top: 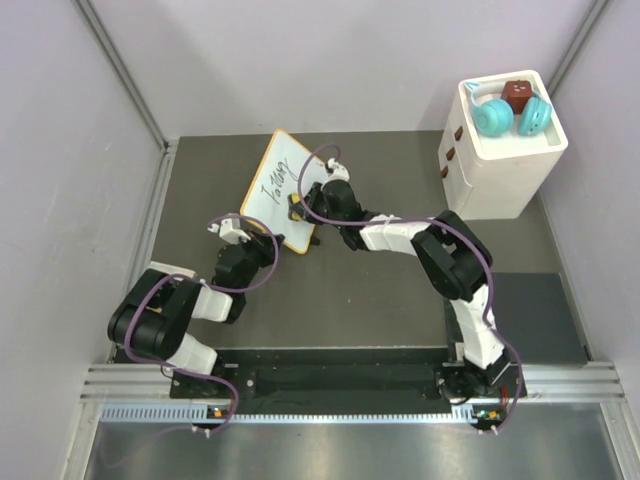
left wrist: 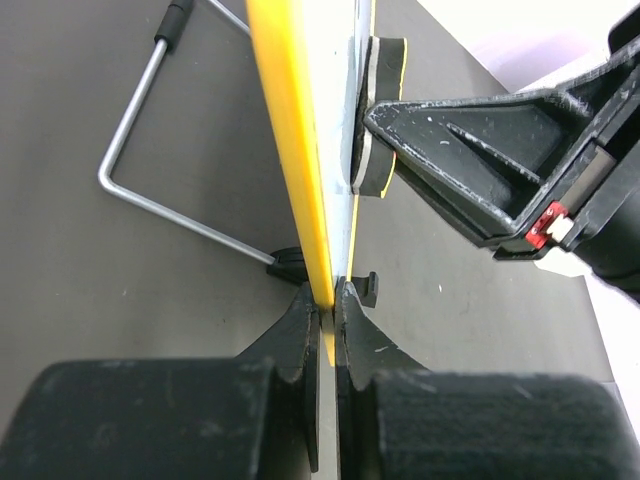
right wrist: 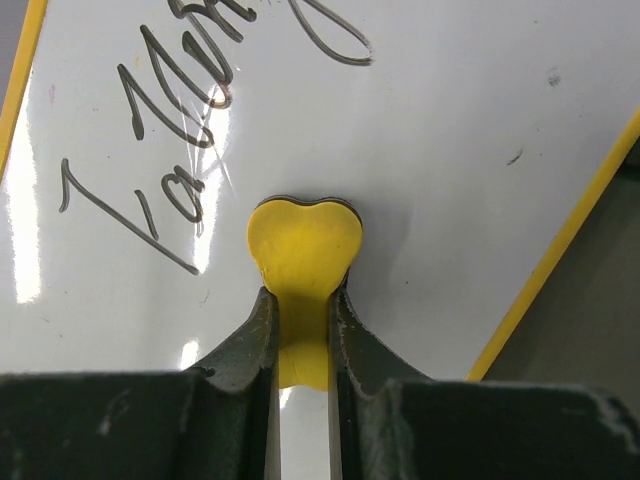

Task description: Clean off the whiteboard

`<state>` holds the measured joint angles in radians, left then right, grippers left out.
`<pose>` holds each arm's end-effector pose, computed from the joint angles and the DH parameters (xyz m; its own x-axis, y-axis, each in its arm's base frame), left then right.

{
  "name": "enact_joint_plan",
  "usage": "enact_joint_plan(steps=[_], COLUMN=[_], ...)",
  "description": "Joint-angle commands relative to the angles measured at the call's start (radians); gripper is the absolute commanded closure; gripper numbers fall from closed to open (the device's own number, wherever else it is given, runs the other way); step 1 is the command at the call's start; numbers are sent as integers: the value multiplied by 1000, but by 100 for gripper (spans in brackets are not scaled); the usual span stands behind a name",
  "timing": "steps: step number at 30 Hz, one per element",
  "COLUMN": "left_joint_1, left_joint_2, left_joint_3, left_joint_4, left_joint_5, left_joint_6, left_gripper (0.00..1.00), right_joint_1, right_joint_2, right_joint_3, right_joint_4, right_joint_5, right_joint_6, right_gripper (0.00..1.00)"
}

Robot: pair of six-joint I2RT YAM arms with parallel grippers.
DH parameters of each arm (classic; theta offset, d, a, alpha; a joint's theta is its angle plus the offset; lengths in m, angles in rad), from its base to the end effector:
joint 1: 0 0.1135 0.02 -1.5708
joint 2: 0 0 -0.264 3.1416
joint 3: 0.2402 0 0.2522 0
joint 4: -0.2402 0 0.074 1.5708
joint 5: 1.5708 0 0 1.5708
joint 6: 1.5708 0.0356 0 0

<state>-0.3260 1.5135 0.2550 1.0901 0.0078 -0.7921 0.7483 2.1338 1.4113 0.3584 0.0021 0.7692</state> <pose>0.2323 -0.0788 0.1440 -0.3447 -0.6349 -0.6915 0.1170 0.7018 -0.7027 0.3568 0.3311 0.1807 -0.6597 0.3366 -0.6719 -0.3063 0.6960 0.6494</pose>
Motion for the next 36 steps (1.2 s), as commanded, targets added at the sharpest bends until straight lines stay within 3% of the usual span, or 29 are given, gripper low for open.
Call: enact_joint_plan(steps=[1, 13, 18, 28, 36], left_joint_1=[-13, -13, -13, -13, -15], left_joint_2=[-27, -36, -32, -61, -75], left_joint_3=[-10, -13, -8, -26, -68], left_joint_4=[-30, -45, -44, -91, -96], left_joint_5=[67, 73, 89, 121, 156], left_joint_6=[62, 74, 80, 97, 93], left_gripper=[100, 100, 100, 100, 100], right_joint_1=[42, 43, 39, 40, 40], right_joint_2=[-8, -63, -52, 61, 242], right_joint_3=[-101, -232, -167, 230, 595], right_joint_4=[86, 152, 119, -51, -349], right_joint_5=[102, 133, 139, -34, -194], right_joint_6=[56, 73, 51, -13, -41], right_gripper=[100, 100, 100, 100, 100])
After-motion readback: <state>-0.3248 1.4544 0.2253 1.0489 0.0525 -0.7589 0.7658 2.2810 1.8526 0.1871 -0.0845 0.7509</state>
